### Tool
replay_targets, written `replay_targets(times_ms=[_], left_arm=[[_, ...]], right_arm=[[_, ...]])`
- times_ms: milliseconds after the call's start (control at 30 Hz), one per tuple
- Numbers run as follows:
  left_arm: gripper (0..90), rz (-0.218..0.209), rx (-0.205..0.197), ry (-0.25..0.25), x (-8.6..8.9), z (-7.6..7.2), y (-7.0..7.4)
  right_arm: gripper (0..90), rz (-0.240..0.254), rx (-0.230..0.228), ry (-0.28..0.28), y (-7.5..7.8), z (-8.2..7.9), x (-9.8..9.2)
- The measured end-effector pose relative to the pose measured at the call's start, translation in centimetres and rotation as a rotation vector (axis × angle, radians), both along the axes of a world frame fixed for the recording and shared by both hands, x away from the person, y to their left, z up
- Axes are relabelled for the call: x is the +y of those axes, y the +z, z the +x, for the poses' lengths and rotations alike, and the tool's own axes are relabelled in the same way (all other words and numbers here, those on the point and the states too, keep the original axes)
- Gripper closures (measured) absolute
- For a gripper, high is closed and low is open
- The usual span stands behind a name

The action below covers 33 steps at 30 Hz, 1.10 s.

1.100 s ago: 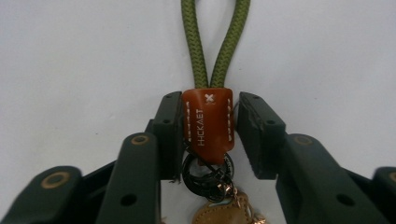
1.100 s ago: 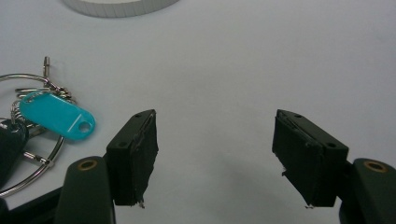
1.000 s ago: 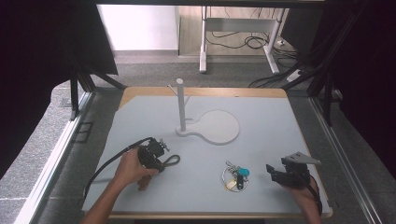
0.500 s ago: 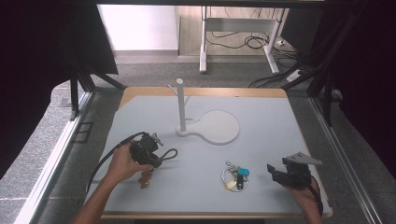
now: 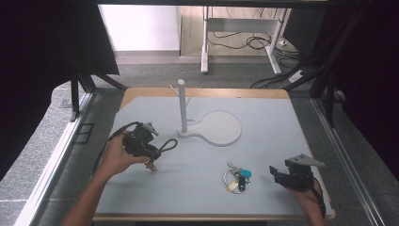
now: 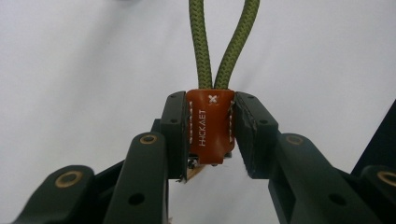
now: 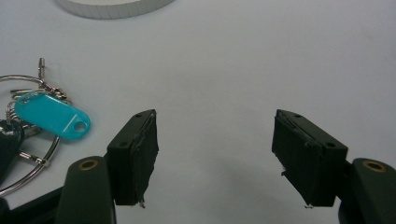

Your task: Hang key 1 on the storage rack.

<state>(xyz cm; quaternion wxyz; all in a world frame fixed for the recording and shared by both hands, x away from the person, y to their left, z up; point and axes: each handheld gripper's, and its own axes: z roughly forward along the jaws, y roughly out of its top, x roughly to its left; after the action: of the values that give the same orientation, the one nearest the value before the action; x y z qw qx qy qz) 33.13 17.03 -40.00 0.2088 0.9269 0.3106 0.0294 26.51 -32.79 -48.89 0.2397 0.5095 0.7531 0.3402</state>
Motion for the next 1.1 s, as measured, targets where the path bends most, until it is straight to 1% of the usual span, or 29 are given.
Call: replay_targets(times_ms=[67, 133, 200, 233, 300, 333, 367, 400, 433, 467, 500, 533, 633, 667, 867, 900, 1000, 1033, 1100], left_arm=[[66.7, -0.004, -0.002, 0.0, 0.0, 0.0, 0.2], [66.7, -0.03, 0.0, -0.004, 0.1, 0.1, 0.8], [66.7, -0.027, -0.004, -0.001, 0.2, 0.1, 1.1], [66.7, -0.035, -0.013, 0.0, 0.3, 0.2, 1.6], [66.7, -0.045, -0.016, 0.004, 0.4, 0.3, 2.1], [66.7, -0.045, -0.016, 0.004, 0.4, 0.3, 2.1], [66.7, -0.045, -0.026, 0.005, 0.4, 0.4, 2.6], [66.7, -0.045, -0.026, 0.005, 0.4, 0.4, 2.6], [66.7, -0.041, -0.029, 0.006, 0.4, 0.5, 3.0], [66.7, -0.041, -0.029, 0.006, 0.4, 0.5, 3.0], [66.7, -0.046, -0.031, 0.007, 0.4, 0.6, 3.3], [66.7, -0.051, -0.03, 0.005, 0.4, 0.7, 3.5], [66.7, -0.043, -0.039, 0.004, 0.5, 1.0, 3.8], [66.7, -0.055, -0.041, 0.009, 0.6, 1.2, 3.9], [66.7, -0.05, -0.035, 0.013, 0.7, 1.9, 4.2], [66.7, -0.055, -0.034, 0.018, 0.7, 2.2, 4.3], [66.7, -0.05, -0.037, 0.021, 0.7, 2.5, 4.6], [66.7, -0.063, -0.038, 0.031, 0.8, 2.7, 4.8], [66.7, -0.071, -0.033, 0.04, 0.9, 3.0, 4.8]], right_arm=[[31.7, 0.0, -0.001, -0.001, 0.0, 0.0, 0.0], [31.8, 0.003, -0.002, -0.004, 0.0, 0.0, -0.1], [31.7, 0.002, -0.002, -0.005, 0.0, 0.0, -0.1], [31.8, 0.003, -0.001, -0.006, 0.0, 0.0, -0.1], [31.8, 0.005, 0.002, -0.007, 0.0, 0.0, -0.1], [31.8, 0.005, 0.002, -0.007, 0.0, 0.0, -0.1], [31.8, 0.005, 0.002, -0.007, -0.1, 0.0, -0.1], [31.8, 0.005, 0.002, -0.007, -0.1, 0.0, -0.1], [31.8, 0.005, 0.002, -0.008, -0.1, 0.0, -0.1], [31.8, 0.005, 0.002, -0.009, -0.1, 0.0, -0.1], [31.8, 0.005, 0.002, -0.009, -0.1, 0.0, -0.1], [31.8, 0.005, 0.002, -0.009, -0.1, 0.0, -0.1], [31.8, 0.008, 0.0, -0.007, 0.0, 0.0, -0.1], [31.8, 0.007, -0.001, -0.007, 0.0, -0.1, -0.1], [32.0, 0.004, -0.002, -0.009, -0.1, 0.0, -0.2], [32.0, 0.003, -0.005, -0.01, 0.0, 0.0, -0.2], [32.3, 0.0, -0.011, -0.014, 0.0, 0.0, -0.2], [32.4, 0.0, -0.013, -0.016, 0.0, -0.1, -0.2], [32.4, 0.001, -0.019, -0.018, 0.1, -0.1, -0.3]])
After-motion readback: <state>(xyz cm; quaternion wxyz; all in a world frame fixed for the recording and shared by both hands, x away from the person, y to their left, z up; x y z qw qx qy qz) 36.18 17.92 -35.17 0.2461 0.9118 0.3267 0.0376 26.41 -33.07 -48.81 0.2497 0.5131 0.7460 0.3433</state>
